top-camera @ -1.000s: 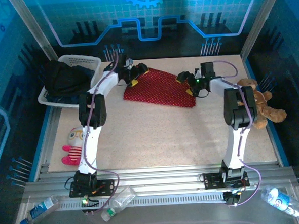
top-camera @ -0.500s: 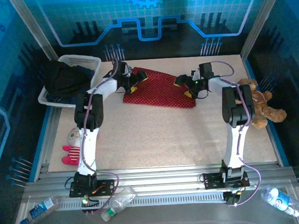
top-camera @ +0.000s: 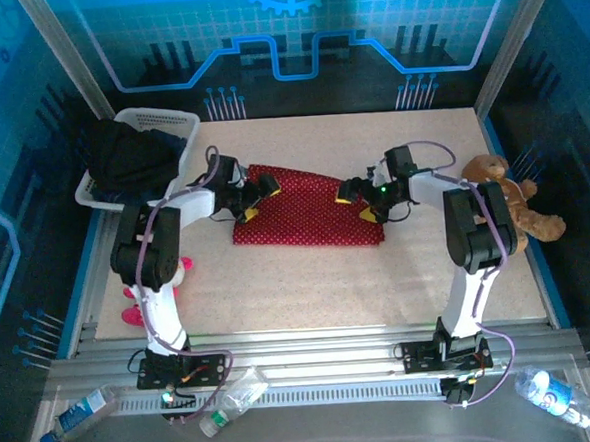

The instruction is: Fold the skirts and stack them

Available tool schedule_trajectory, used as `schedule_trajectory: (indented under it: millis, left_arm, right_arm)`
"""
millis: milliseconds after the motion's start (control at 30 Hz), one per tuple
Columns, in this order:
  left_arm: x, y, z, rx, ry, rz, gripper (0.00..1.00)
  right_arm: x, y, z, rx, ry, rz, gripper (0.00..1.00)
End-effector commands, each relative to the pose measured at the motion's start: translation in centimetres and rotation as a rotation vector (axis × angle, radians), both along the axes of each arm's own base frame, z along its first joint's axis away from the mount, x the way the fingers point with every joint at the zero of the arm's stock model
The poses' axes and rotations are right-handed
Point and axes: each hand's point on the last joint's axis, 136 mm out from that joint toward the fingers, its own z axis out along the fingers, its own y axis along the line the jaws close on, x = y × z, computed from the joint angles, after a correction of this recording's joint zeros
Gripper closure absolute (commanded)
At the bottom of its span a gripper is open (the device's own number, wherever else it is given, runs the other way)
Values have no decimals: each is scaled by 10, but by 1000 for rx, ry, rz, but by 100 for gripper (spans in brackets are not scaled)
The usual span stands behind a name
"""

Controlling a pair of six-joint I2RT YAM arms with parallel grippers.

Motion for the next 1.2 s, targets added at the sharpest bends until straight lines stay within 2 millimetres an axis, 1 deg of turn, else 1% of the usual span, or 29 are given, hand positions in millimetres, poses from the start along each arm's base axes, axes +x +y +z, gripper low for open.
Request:
schedule_trajectory:
  millis: [0,100,167,233,300,367,433,500,567,633,733,833,900,967,1033,1067,1167]
  left_arm:
    - [-15,10,28,32,1,38,1]
    - [-7,1,57,3,-45,24,1]
    - [0,-12,67,-25,-64,6,1]
    - [11,-26,72,-43,-82,-16,1]
    - [26,-32,70,-35,-83,-24,1]
    - [45,-35,65,-20,-92,-20,1]
    - [64,-35,53,-3,-80,-7,1]
    - [79,-36,39,10,-63,5,1]
    - [91,-36,25,32,-44,15,1]
    - [100,-31,11,77,-33,33,1]
    - [108,-12,-15,175,-14,86,1]
    - [110,6,-41,239,18,133,1]
    - [108,11,-57,250,48,141,1]
    - [103,14,-69,260,72,137,1]
    - [99,14,-76,261,87,135,1]
    - [98,14,-76,259,87,133,1]
    - [100,9,-67,229,68,121,1]
  right_arm:
    - [-18,-1,12,-44,25,-15,0]
    - [-1,10,34,-37,-36,-31,0]
    - [11,23,42,-20,-64,-34,0]
    - [27,35,42,-12,-76,-45,0]
    - [43,44,42,3,-88,-68,0]
    - [59,49,38,5,-104,-110,0]
    - [74,47,31,-6,-110,-153,0]
    - [83,46,22,-11,-103,-178,0]
    - [89,41,10,-27,-89,-190,0]
    - [91,32,-4,-58,-68,-198,0]
    - [91,14,-19,-93,-42,-209,0]
    - [86,-2,-27,-98,-22,-211,0]
    - [81,-9,-29,-87,-12,-201,0]
    - [76,-20,-30,-95,-9,-203,0]
    - [70,-33,-30,-112,-6,-210,0]
    - [67,-39,-31,-122,-3,-216,0]
    - [60,-53,-30,-145,1,-223,0]
